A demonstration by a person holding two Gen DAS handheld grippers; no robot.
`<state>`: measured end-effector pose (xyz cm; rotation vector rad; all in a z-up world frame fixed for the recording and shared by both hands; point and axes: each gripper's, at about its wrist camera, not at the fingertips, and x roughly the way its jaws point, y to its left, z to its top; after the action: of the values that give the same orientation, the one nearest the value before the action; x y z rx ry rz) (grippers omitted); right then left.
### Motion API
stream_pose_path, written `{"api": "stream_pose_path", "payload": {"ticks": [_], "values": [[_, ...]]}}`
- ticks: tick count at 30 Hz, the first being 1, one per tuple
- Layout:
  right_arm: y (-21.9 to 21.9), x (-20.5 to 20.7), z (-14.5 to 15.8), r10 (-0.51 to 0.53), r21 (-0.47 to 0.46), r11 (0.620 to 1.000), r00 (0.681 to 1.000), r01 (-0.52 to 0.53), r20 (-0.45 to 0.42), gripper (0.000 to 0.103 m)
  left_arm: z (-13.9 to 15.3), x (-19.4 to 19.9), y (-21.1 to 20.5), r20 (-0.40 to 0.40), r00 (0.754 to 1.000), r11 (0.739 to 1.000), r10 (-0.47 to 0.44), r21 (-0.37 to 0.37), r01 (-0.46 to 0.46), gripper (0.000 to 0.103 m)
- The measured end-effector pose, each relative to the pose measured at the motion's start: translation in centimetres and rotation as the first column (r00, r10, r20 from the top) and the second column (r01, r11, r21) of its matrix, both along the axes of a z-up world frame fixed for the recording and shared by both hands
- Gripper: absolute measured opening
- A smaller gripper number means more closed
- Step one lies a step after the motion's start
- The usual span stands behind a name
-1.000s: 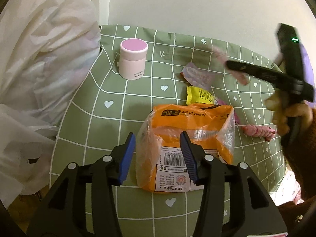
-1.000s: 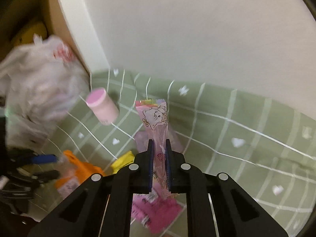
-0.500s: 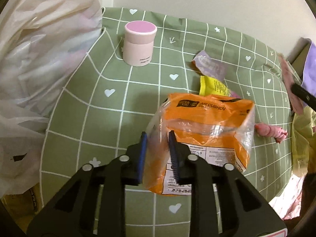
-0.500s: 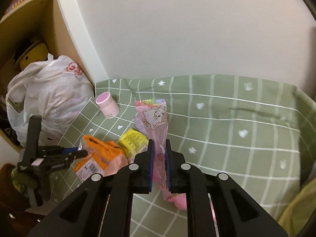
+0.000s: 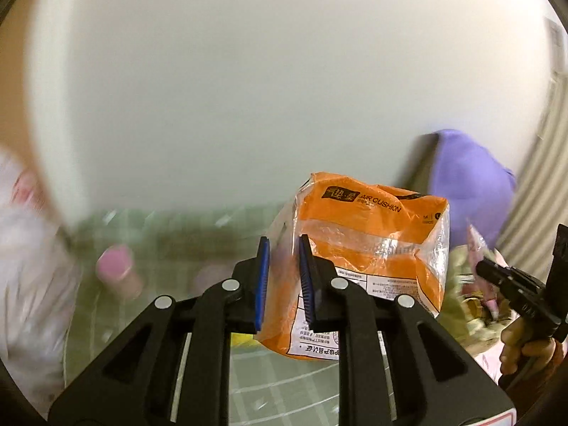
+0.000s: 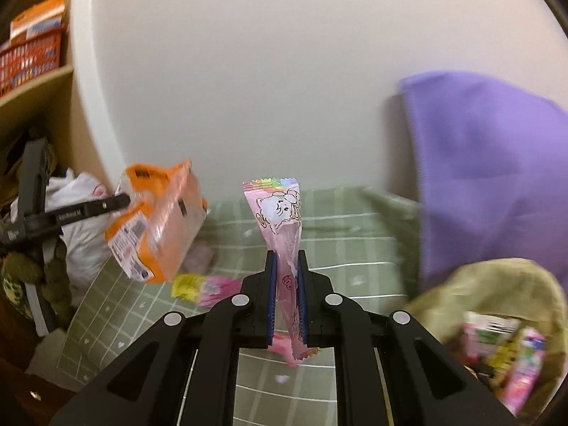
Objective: Collect trash
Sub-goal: 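Lift the bread bag and lollipop and carry both over the yellow-green bag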
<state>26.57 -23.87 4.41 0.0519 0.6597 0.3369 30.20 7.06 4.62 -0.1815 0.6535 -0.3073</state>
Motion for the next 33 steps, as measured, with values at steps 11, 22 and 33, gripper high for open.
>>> {"api": "stream_pose_path", "payload": {"ticks": [11, 22, 33], "values": [[-10.0, -7.0, 4.4, -0.301, -0.042, 0.951, 0.948, 0.306, 0.103, 0.012, 2.8, 1.1, -16.4, 0.090, 0.915, 0.919, -0.394, 0.062, 0.390, 0.016], [-15.5, -11.6, 5.6, -0.469, -0.031, 0.879, 0.874, 0.476, 0.126, 0.012, 2.1, -0.3, -26.1, 0.093, 0.821, 0.825, -0.563, 0.122, 0.552, 0.017], [-16.2, -10.4, 4.5, -0.457, -0.066, 0.884, 0.885, 0.463, 0.087, 0.012, -0.8, 1.1, -31.6, 0.023, 0.795, 0.791, -0.606, 0.123, 0.599, 0.017]]}}
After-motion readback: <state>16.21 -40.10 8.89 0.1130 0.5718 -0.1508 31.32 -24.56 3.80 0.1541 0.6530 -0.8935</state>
